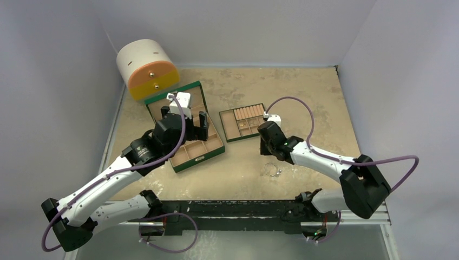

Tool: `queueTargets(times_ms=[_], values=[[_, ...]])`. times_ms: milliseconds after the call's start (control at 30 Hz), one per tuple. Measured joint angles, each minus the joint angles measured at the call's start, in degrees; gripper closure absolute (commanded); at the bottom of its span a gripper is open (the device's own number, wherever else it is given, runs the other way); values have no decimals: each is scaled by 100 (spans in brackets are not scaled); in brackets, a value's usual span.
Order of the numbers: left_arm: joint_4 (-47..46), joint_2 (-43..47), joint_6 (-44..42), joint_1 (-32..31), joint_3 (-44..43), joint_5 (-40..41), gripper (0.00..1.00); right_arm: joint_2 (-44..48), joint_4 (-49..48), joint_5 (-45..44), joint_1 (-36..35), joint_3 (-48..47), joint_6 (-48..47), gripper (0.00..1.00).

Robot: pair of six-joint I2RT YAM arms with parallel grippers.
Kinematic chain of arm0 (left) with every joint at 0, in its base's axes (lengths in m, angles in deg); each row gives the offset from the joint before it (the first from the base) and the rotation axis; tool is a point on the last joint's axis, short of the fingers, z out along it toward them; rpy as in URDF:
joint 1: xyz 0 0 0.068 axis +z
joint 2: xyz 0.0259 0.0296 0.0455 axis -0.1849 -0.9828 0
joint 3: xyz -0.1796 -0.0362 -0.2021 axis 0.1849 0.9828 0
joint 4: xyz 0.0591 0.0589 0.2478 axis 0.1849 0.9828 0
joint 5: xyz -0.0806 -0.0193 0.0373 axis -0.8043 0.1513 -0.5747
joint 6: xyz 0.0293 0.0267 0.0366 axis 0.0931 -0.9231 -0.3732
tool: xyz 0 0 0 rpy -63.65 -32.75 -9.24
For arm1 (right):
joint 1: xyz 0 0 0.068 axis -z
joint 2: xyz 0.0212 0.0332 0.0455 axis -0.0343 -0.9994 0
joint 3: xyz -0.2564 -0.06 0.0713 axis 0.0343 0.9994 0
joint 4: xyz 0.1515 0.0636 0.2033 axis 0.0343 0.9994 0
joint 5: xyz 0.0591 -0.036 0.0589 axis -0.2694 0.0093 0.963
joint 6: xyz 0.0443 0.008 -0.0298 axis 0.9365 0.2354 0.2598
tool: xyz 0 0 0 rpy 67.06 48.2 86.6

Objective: Organize the mixed jewelry

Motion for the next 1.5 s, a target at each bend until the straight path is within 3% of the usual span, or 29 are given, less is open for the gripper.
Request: queueTargets(times_ms=[333,700,800,1100,1500], values=[[-503,208,992,0,321,-1248,4,573,11,9,-804,-109,-149,100],[-1781,348,2669,0,1762,-2627,14,1537,-457,474,-1279,-63,-363,100],[-2240,345,3080,0,2170,-2894,19,1746,-588,632,-1314,-4,-367,100],[-3840,195,4183,0,3161,-3532,49,2114,-804,1113,-1357,72,-363,100],[-4900,72,4800,-2,3613,-3856,59,2184,-1102,1676,-1388,284,-352,100]])
